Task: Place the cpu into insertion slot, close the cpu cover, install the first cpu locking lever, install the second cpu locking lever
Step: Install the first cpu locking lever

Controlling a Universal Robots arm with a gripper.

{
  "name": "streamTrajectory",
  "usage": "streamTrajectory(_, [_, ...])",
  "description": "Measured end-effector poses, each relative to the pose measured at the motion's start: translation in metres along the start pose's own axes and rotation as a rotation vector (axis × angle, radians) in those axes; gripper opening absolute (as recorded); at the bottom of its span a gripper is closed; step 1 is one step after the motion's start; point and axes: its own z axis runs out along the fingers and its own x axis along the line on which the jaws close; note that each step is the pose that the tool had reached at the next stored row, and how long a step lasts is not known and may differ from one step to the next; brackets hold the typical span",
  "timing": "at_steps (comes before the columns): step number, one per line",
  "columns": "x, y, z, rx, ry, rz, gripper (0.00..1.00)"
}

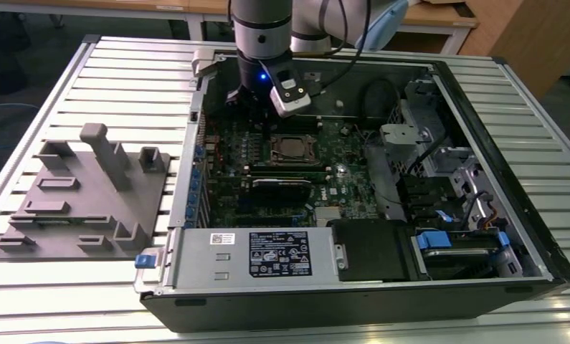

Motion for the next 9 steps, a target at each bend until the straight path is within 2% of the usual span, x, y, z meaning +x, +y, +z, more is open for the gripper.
streamTrajectory(4, [-0.0002, 0.0000, -0.0028, 0.0000, 0.0000, 0.000, 0.11])
streamTrajectory(9, [0.0003, 0.0000, -0.0029, -0.0002, 0.0001, 0.000, 0.11])
